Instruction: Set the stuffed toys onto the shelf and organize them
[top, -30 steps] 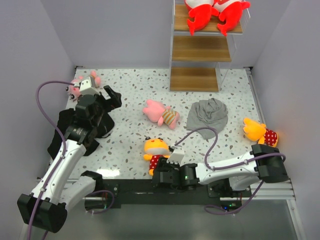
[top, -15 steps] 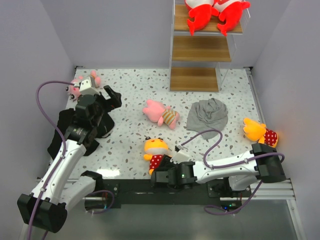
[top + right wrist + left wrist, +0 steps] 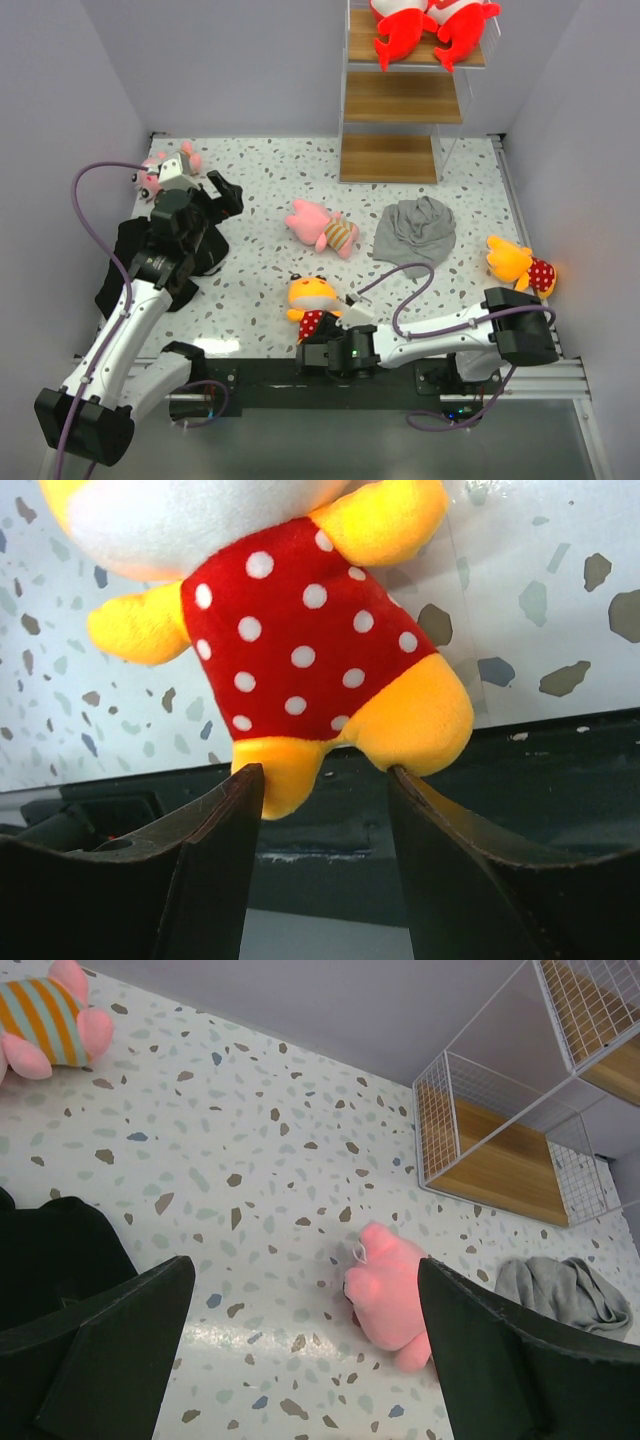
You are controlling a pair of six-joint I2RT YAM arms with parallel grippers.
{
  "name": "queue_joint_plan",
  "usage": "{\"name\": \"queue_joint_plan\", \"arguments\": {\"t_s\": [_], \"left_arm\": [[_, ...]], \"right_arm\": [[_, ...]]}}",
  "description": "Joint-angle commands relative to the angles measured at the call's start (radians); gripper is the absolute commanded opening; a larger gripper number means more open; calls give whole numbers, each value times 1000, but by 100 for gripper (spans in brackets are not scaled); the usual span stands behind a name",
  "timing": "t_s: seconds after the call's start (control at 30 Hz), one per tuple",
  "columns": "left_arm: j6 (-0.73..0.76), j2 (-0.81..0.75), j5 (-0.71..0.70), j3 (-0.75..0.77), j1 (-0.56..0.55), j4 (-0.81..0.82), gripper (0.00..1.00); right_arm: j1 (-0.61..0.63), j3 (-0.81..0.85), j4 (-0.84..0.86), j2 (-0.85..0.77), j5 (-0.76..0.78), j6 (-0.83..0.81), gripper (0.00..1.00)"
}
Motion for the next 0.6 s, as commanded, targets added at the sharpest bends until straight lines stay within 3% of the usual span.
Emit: {"name": "queue_joint_plan", "arguments": {"t_s": [0.0, 0.13, 0.17, 0.2, 0.3, 0.37, 0.5, 0.57], "left_arm": [[10, -23, -10, -6, 3, 52, 98], [11, -29, -20, -6, 2, 51, 98], [10, -32, -20, -6, 3, 51, 98], [10, -31, -18, -6, 3, 51, 98], [10, -32, -17, -4, 3, 52, 98], [10, -37, -18, -6, 3, 51, 98], [11, -43, -27, -6, 3, 51, 98], [13, -43, -33, -6, 3, 49, 98]], "right_arm": [[-28, -15, 62, 50, 81, 425, 56], [-53, 8, 50, 99, 114, 406, 50], [-56, 7, 53, 107, 126, 391, 46], [-57, 4, 56, 110, 135, 386, 36], [-59, -11, 61, 114, 152, 388, 27], [-60, -8, 44, 122, 163, 389, 29], [-62, 18, 10, 140, 160, 388, 44], [-63, 36, -5, 151, 207, 365, 45]]}}
